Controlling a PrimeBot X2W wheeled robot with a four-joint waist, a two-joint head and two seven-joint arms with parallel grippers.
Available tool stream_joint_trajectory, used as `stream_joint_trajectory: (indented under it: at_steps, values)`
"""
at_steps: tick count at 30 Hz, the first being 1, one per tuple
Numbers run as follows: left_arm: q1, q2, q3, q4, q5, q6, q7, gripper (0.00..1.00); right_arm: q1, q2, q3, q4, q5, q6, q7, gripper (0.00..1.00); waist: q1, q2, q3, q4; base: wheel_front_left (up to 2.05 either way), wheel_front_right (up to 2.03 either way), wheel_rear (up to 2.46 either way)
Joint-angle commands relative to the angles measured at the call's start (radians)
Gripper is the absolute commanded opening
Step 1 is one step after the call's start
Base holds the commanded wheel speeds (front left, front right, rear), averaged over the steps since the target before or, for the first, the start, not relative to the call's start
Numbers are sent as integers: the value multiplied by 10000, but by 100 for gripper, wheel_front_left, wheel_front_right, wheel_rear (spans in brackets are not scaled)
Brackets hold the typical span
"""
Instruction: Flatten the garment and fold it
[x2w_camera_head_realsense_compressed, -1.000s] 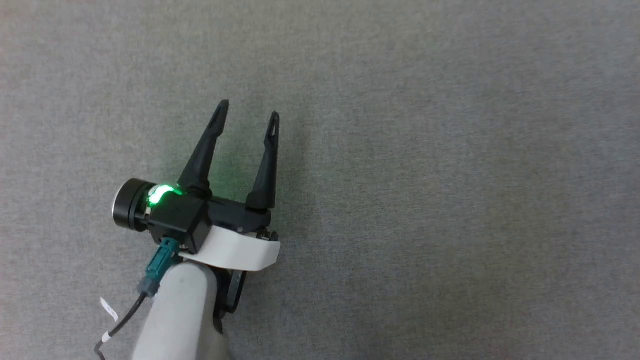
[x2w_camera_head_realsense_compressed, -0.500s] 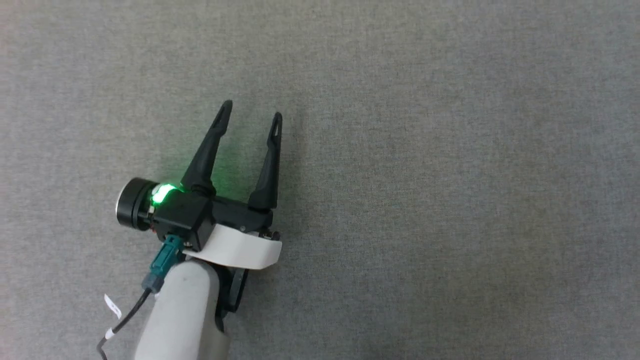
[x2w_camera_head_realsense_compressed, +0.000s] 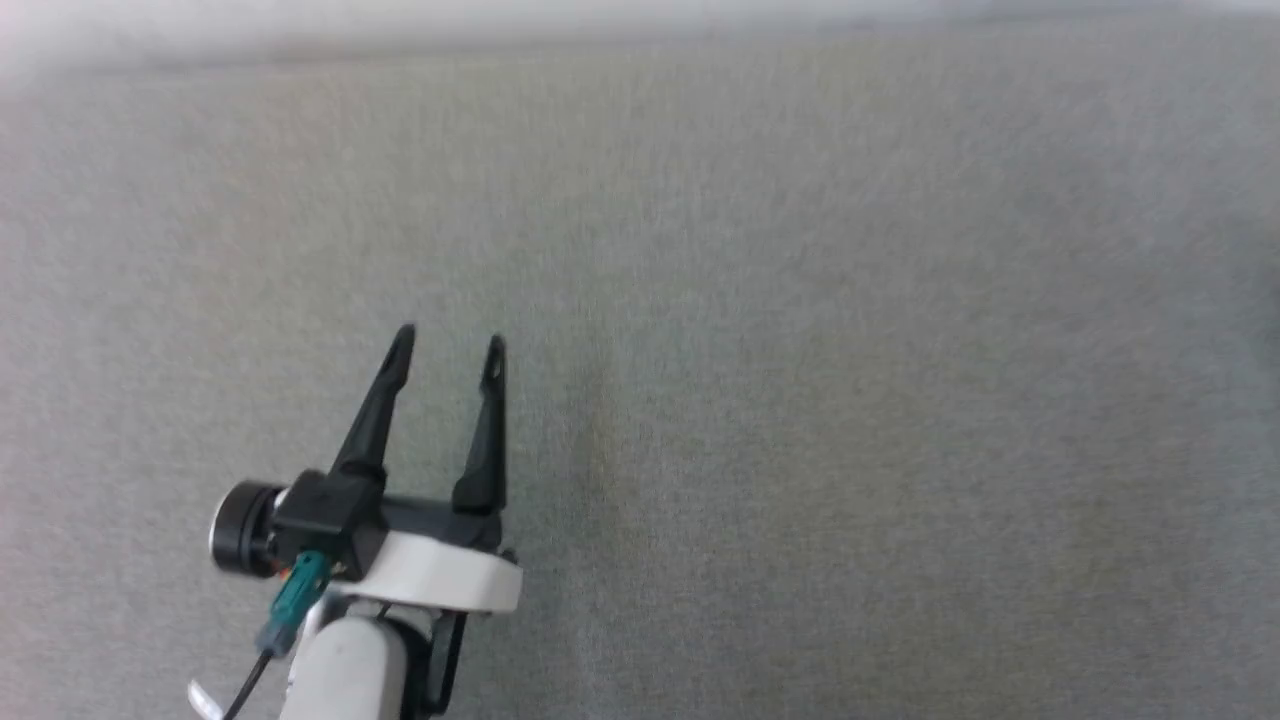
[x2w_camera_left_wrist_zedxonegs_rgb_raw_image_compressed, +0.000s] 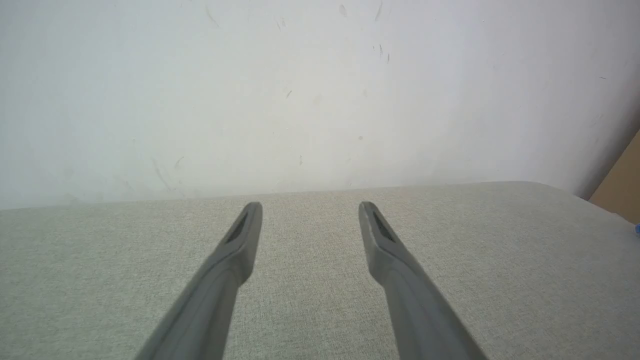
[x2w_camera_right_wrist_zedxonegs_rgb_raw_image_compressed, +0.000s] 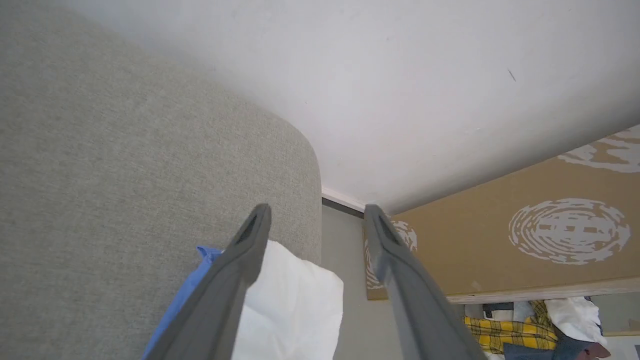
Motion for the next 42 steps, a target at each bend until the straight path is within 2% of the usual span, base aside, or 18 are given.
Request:
stream_joint_trajectory:
  at_steps: [1, 6, 7, 10, 15, 20, 23, 28, 32, 42]
  values:
    - [218, -5, 148, -42, -48, 10, -47, 100, -169, 239, 76, -326, 90, -23, -168, 100, 3, -1, -1527, -92, 0, 0, 0]
    - [680, -5, 582, -108, -60, -62, -47, 100, -8, 1061, -261, -1470, 153, -23, -992, 100, 3, -1, -2162, 95, 0, 0, 0]
    - [680, -5, 582, -108, -60, -62, -47, 100, -8, 1061, -261, -1470, 153, -23, -992, 100, 3, -1, -2162, 95, 0, 0, 0]
    - [937, -5, 718, -167, -59, -32, -47, 100, 448, 1804, -834, -2174, 35, -23, -1450, 100, 3, -1, -2442, 225, 0, 0, 0]
    - [1389, -5, 884, -73, -68, 153, -47, 100, 1694, 3272, -1785, -3544, -590, -23, -2026, 100, 3, -1, -2739, 403, 0, 0, 0]
    - [1614, -5, 920, -32, -149, 429, -47, 100, 3309, 5191, -2837, -4747, -1036, -23, -2431, 100, 3, -1, -2878, 640, 0, 0, 0]
    - [1762, -5, 828, 102, -267, 500, -47, 100, 4326, 6259, -3186, -5244, -1238, -23, -2641, 100, 3, -1, -2953, 772, 0, 0, 0]
    - [1913, -5, 696, 262, -184, 601, -47, 100, 5912, 7630, -3397, -5727, -1825, -23, -2888, 100, 3, -1, -3059, 980, 0, 0, 0]
    - [2034, -5, 628, 338, -125, 645, -47, 100, 6677, 8061, -3384, -5758, -1810, -23, -2988, 100, 3, -1, -3104, 1019, 0, 0, 0]
    - [2088, -5, 543, 624, -73, 781, -47, 100, 7125, 8173, -3249, -5422, -1755, -23, -3128, 100, 3, -1, -3145, 1069, 0, 0, 0]
